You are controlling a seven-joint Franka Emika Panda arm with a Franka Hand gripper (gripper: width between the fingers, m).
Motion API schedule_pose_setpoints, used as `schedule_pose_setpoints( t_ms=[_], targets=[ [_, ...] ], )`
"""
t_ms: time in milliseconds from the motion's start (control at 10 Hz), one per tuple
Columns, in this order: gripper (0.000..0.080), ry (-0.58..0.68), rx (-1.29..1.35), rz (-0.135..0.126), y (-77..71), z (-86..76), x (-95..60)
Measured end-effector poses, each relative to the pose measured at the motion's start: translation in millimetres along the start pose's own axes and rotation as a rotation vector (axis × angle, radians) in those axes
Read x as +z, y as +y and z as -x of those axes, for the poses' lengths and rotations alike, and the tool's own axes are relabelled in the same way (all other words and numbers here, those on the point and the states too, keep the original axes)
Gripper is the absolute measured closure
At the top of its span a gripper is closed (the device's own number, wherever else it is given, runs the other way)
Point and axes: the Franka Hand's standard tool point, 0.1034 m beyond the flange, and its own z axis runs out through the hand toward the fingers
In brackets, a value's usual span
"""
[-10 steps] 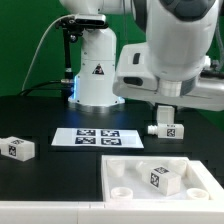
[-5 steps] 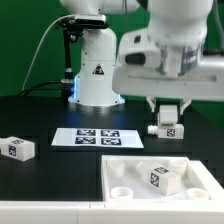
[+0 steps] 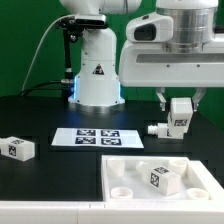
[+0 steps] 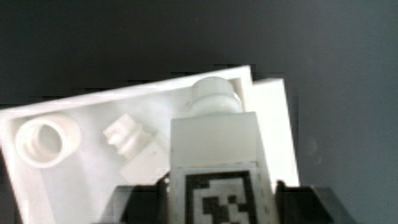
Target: Assemble one leg
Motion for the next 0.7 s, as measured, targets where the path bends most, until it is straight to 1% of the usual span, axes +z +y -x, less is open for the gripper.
schedule_pose_setpoints(
  t_ms=[100, 200, 300, 400, 500, 600, 700],
  targets=[
    [0.0515, 0.058, -0.013, -0.011, -1.8, -5.0, -3.9],
    [0.0515, 0.102, -0.022, -0.020, -1.4, -17.8, -16.1],
    [0.0515, 0.195, -0.044, -0.026, -5.5, -37.3, -25.3],
    [0.0515, 0.285, -0.080, -0.027, -8.7, -53.8, -25.6],
    [0.0515, 0.354, -0.094, -0.035, -12.3, -60.6, -26.1],
    [0.0515, 0.436, -0.101, -0.051, -15.6, -60.3, -25.9],
    [0.0515, 0.478, -0.105, -0.060, -16.8, -57.1, -23.2]
  ],
)
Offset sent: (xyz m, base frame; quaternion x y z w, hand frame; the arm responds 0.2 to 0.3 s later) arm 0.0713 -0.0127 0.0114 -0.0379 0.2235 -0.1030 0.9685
